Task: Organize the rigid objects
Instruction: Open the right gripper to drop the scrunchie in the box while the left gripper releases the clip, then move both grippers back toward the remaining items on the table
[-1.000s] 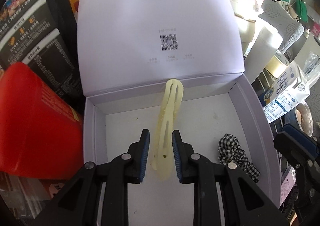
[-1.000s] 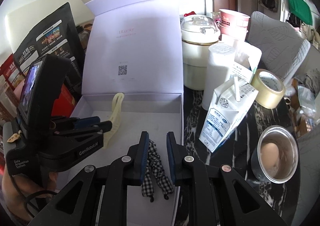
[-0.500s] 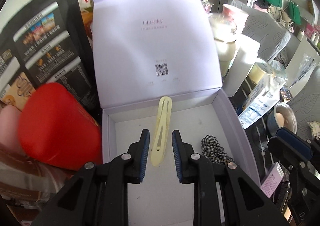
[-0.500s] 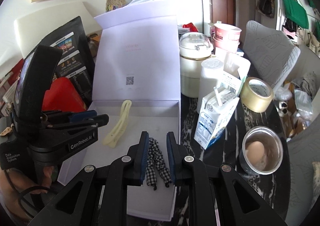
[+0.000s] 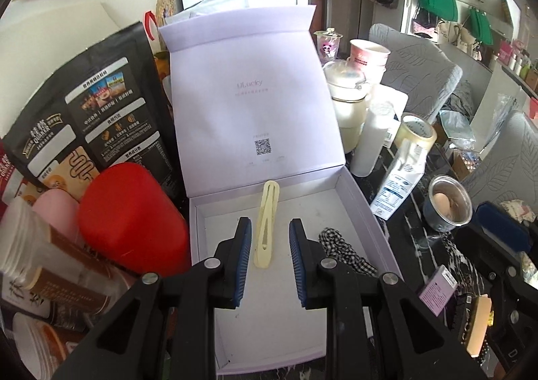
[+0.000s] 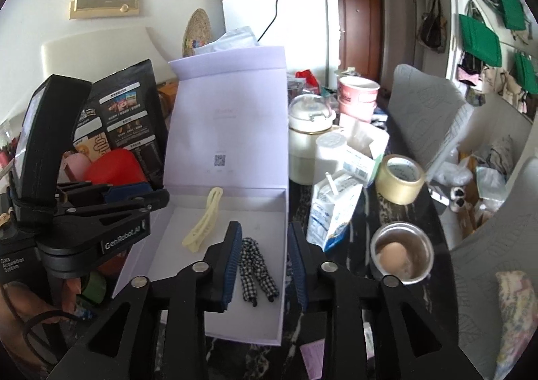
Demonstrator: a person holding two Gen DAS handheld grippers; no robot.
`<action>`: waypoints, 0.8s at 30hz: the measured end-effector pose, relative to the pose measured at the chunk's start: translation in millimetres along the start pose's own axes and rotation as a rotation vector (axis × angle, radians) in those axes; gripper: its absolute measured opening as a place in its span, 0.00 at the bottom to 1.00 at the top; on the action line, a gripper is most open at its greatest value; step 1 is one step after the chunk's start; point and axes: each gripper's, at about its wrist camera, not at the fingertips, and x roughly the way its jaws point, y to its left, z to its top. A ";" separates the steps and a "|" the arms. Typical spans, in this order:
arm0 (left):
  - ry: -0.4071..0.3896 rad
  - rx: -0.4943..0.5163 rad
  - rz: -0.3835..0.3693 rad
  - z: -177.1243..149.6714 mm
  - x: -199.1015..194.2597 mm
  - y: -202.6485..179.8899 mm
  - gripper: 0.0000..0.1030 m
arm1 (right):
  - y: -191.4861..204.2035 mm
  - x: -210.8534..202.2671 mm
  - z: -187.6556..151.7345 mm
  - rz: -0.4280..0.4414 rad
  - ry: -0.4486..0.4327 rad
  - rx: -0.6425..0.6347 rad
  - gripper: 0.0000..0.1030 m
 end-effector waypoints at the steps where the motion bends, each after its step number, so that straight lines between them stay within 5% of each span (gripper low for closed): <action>1: -0.004 0.004 -0.001 -0.4 -2.7 -1.2 0.22 | -0.7 -4.1 -0.6 -0.004 -0.009 0.005 0.38; 4: -0.018 0.021 0.003 -3.1 -12.9 -6.6 0.28 | -4.1 -16.0 -3.6 -0.020 -0.023 0.016 0.45; 6: -0.025 0.028 -0.006 -5.5 -17.9 -9.2 0.69 | -6.3 -25.8 -6.6 -0.042 -0.033 0.022 0.54; 7: -0.033 0.031 -0.014 -6.6 -20.6 -10.5 1.00 | -7.8 -30.9 -9.0 -0.050 -0.041 0.025 0.58; 24: -0.089 0.119 -0.092 -40.2 -66.5 -41.7 1.00 | -26.8 -94.6 -48.1 -0.148 -0.082 0.094 0.62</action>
